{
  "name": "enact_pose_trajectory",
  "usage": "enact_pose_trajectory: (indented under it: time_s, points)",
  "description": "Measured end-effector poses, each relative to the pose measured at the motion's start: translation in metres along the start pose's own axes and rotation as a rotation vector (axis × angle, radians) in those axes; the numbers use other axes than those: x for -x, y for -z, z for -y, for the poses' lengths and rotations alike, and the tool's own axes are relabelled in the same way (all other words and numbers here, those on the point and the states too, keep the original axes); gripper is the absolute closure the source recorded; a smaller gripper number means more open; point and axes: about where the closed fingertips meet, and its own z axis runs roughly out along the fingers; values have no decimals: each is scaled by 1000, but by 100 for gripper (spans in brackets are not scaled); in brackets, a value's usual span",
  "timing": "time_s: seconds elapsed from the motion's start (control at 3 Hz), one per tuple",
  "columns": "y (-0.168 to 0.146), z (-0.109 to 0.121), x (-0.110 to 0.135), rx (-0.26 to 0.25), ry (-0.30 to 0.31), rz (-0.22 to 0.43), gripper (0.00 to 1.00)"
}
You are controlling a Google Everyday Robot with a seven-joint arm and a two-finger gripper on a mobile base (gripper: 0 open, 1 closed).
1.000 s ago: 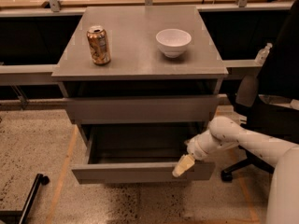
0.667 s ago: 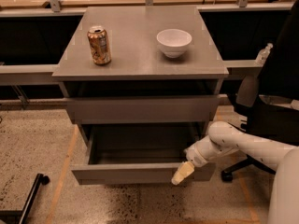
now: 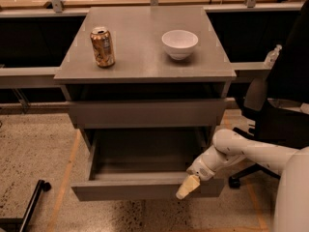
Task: Open middle drawer
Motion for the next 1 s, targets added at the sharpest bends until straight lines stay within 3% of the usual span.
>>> enact_pose_trajectory:
  time_s: [0.33,0.67,1.0]
  points:
    - [7,-22,-7,70,-20,-53,15]
    - [27,-44,0,105,18,-90,0]
    - [42,-52,14,95,84,-103,0]
